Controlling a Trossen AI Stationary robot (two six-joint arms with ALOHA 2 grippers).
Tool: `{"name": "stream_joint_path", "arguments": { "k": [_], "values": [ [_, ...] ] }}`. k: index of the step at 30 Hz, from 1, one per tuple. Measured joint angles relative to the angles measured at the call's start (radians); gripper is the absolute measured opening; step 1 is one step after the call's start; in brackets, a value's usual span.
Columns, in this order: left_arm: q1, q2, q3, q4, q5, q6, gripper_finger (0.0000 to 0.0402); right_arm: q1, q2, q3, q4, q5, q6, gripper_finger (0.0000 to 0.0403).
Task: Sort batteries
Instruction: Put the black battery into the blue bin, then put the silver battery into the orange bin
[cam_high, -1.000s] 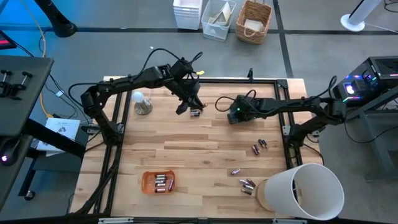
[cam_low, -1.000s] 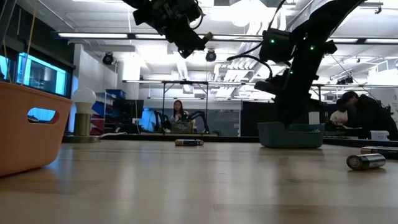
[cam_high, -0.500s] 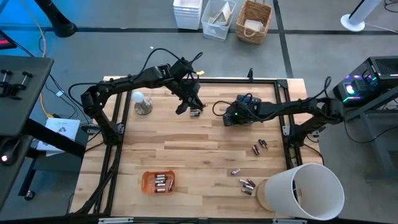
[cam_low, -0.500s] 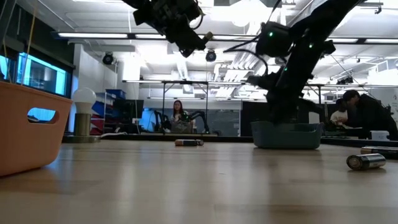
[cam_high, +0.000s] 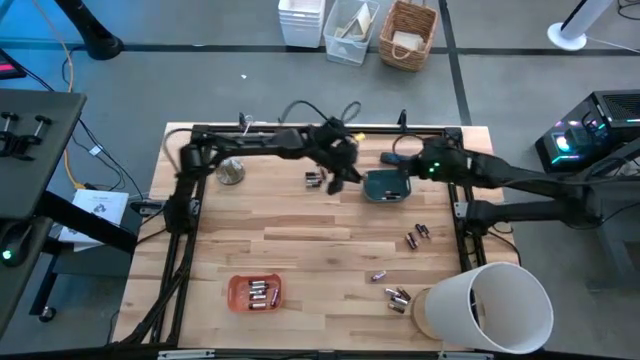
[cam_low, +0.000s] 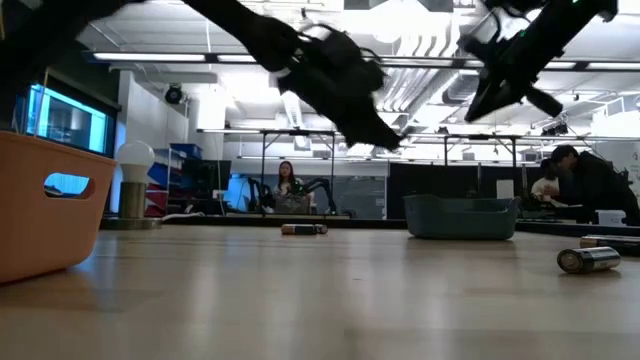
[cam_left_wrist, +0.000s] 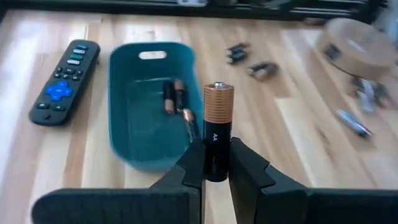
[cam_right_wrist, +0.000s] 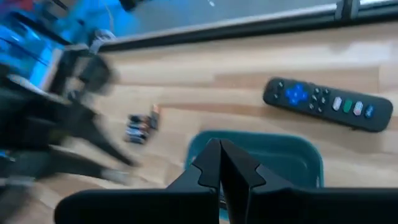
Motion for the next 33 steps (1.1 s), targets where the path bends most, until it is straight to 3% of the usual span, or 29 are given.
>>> {"name": "stream_joint_path", "arguments": {
  "k": [8,13,17,21,27,30,33],
  "values": [
    [-0.036,0.244,0.216,0.052,-0.177,-0.139,0.0032,0.000,-0.046,0.000,0.010,0.006,-0.008,0.0000],
    [-0.038,0.251,0.273,-0.028,-0.152,-0.163,0.0122,0.000,-0.042,0.000,0.030,0.005,-0.034,0.0000],
    [-0.038,0.191,0.327,-0.211,-0.141,-0.152,0.0196,0.000,-0.042,0.000,0.064,0.004,-0.075,0.0000],
    [-0.004,0.080,0.335,-0.395,-0.105,-0.101,0.0227,0.000,-0.042,0.000,0.152,-0.038,-0.155,0.0000],
    [0.071,-0.144,0.164,-0.429,-0.068,-0.147,0.0209,0.000,-0.034,0.000,0.291,-0.193,-0.312,0.0000],
    [0.106,-0.304,-0.044,-0.293,0.005,-0.210,0.0190,0.002,-0.021,0.000,0.342,-0.274,-0.364,0.0000],
    [0.111,-0.465,-0.293,-0.108,0.006,-0.295,0.0174,0.021,0.001,0.000,0.367,-0.309,-0.398,0.0000]
  ]
}}
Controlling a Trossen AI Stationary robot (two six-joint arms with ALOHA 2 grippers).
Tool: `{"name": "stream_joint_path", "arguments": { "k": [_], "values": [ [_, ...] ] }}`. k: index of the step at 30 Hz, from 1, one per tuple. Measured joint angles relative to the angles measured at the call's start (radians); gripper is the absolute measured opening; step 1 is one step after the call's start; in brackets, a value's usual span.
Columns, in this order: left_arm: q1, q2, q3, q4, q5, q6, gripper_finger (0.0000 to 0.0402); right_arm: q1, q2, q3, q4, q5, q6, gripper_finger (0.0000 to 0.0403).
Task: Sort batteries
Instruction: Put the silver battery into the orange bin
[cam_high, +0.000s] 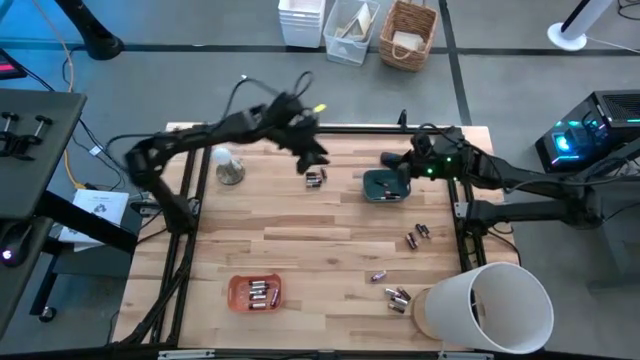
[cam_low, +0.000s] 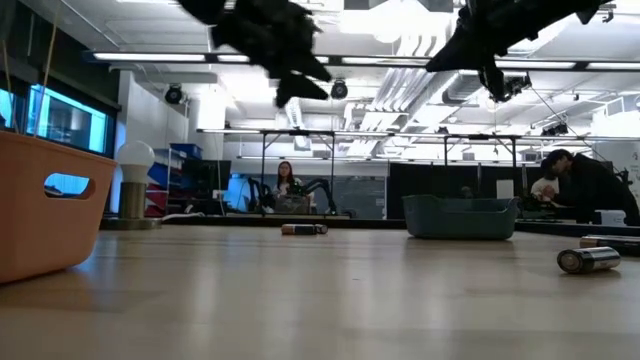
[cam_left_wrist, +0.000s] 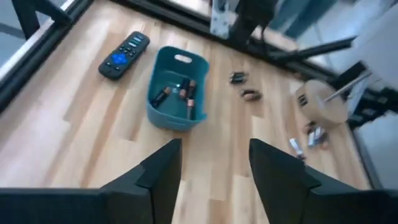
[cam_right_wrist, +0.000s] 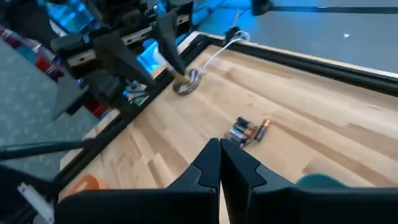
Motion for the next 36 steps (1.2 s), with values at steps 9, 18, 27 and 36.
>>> {"name": "stream_joint_path", "arguments": {
  "k": [9,18,27,36],
  "values": [
    [-0.190,-0.104,-0.250,0.151,-0.156,0.106,0.0157,0.037,0.077,0.000,0.002,-0.003,0.007,0.0000],
    [-0.309,0.298,0.048,0.151,-0.162,0.196,0.0157,0.035,0.086,0.000,0.118,-0.003,0.028,0.0000],
    [-0.568,0.456,0.150,0.302,-0.299,0.016,0.0157,0.037,0.085,0.000,0.137,0.035,0.004,0.0000],
    [-0.728,0.568,0.150,0.537,-0.662,-0.278,0.0157,0.035,0.074,0.000,0.290,0.110,-0.073,0.0000]
  ]
}}
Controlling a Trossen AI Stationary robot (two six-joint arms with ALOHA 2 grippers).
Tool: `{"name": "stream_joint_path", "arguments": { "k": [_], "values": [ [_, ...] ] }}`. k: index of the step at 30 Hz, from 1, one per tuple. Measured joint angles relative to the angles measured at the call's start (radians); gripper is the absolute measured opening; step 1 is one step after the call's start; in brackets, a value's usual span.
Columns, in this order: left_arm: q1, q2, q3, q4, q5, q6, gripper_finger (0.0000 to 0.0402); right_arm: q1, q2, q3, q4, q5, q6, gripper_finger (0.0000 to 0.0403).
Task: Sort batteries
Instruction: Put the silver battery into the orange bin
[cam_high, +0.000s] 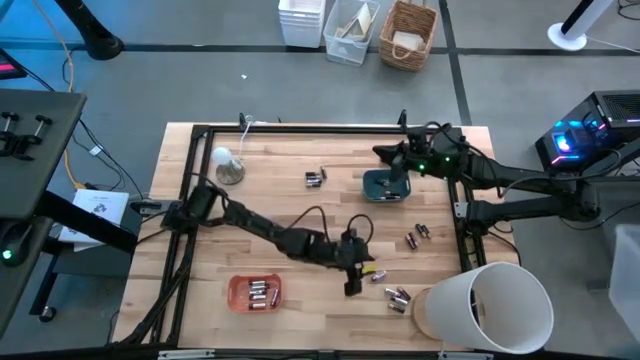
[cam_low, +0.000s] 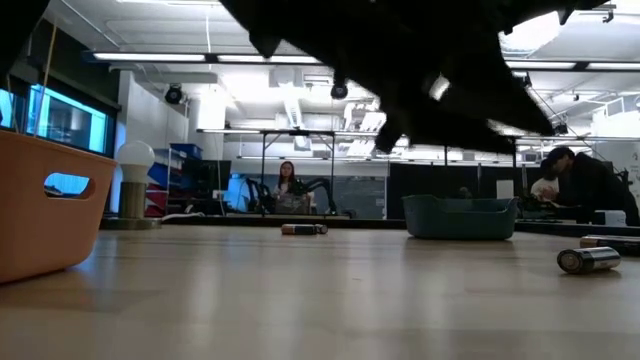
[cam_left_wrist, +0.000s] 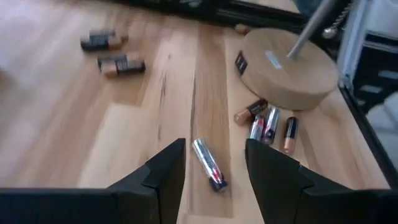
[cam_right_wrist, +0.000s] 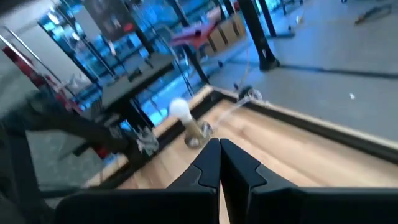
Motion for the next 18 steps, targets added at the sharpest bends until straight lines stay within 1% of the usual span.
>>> {"name": "stream_joint_path", "arguments": {
  "k": [2,5,8,12,15,18],
  "values": [
    [-0.003,0.028,-0.001,0.006,-0.007,-0.047,0.0157,0.000,0.000,0.000,0.035,0.013,-0.005,0.0000],
    [-0.006,0.060,0.006,0.020,-0.018,-0.018,0.0157,0.000,0.000,0.000,0.052,0.032,-0.017,0.0000],
    [-0.009,0.094,0.057,0.026,-0.046,0.042,0.0157,0.000,0.000,0.000,0.049,0.044,-0.019,0.0000],
    [-0.009,0.160,0.147,0.016,-0.037,0.101,0.0157,0.000,0.002,0.000,0.040,0.066,-0.018,0.0000],
    [-0.013,0.194,0.216,-0.033,-0.041,0.107,0.0157,0.000,0.002,0.000,0.040,0.090,-0.016,0.0000],
    [-0.014,0.227,0.256,-0.083,-0.051,0.105,0.0157,0.000,0.002,0.000,0.040,0.103,-0.015,0.0000]
  ]
}}
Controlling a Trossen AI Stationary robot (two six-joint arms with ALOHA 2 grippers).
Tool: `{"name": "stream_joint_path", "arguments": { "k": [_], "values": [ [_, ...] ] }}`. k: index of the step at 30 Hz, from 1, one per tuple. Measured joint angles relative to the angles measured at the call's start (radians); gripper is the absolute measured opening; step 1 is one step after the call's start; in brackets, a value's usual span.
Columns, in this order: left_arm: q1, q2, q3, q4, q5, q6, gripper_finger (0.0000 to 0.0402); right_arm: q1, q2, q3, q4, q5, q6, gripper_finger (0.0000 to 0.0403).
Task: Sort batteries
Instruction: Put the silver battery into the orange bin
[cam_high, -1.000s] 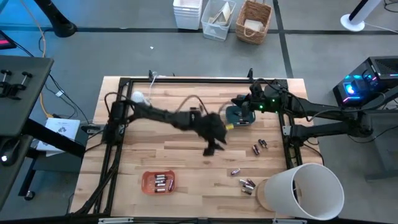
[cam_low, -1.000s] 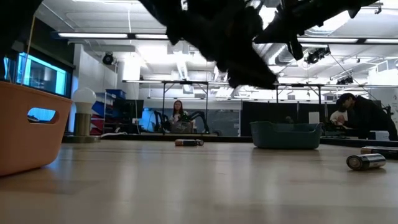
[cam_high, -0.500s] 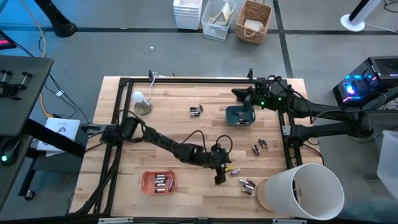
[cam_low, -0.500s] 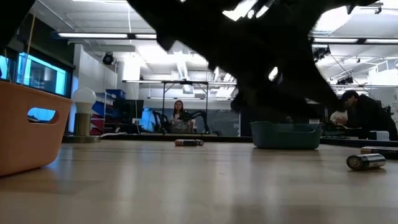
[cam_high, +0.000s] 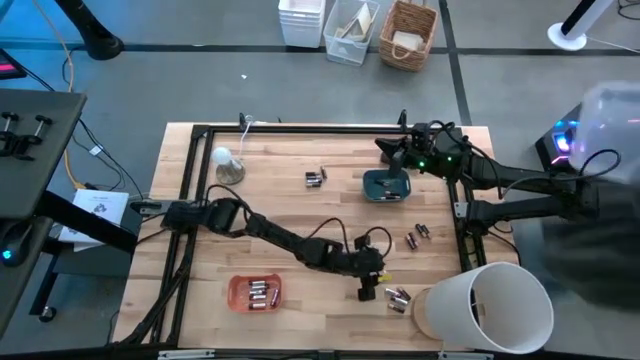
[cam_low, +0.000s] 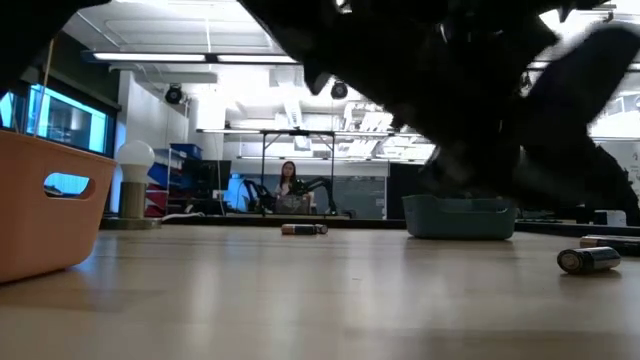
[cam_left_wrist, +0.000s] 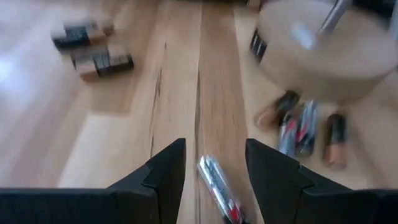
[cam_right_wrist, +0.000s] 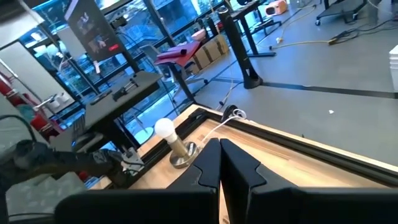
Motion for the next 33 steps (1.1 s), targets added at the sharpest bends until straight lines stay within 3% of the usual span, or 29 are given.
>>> {"name": "stream_joint_path", "arguments": {
  "k": [3,11,14,17,20,24,28,33],
  "values": [
    [0.000,0.031,0.017,-0.075,0.001,-0.008,0.0157,0.000,0.000,0.000,-0.001,0.018,0.000,0.0000],
    [0.000,0.056,0.021,-0.054,0.046,-0.037,0.0152,-0.004,0.000,0.000,-0.001,0.048,0.001,0.0000],
    [0.003,0.061,0.024,-0.103,0.077,0.001,0.0112,-0.009,0.000,0.000,-0.001,0.048,0.008,0.0000],
    [0.008,0.056,0.025,-0.179,0.140,0.060,0.0036,-0.009,0.000,0.000,-0.001,0.048,0.007,0.0000],
    [0.009,0.038,0.025,-0.271,0.197,0.074,0.0034,-0.009,0.000,0.000,-0.004,0.048,0.007,0.0000],
    [0.024,-0.050,0.016,-0.453,0.235,0.160,0.0034,-0.009,0.000,0.000,-0.004,0.047,0.005,0.0000],
    [0.060,-0.205,-0.029,-0.581,0.168,0.240,0.0034,-0.009,0.000,0.000,-0.005,0.047,0.007,0.0000],
    [0.118,-0.513,-0.247,-0.649,0.071,0.190,0.0034,-0.009,0.000,0.000,-0.004,0.043,0.007,0.0000]
  ]
}}
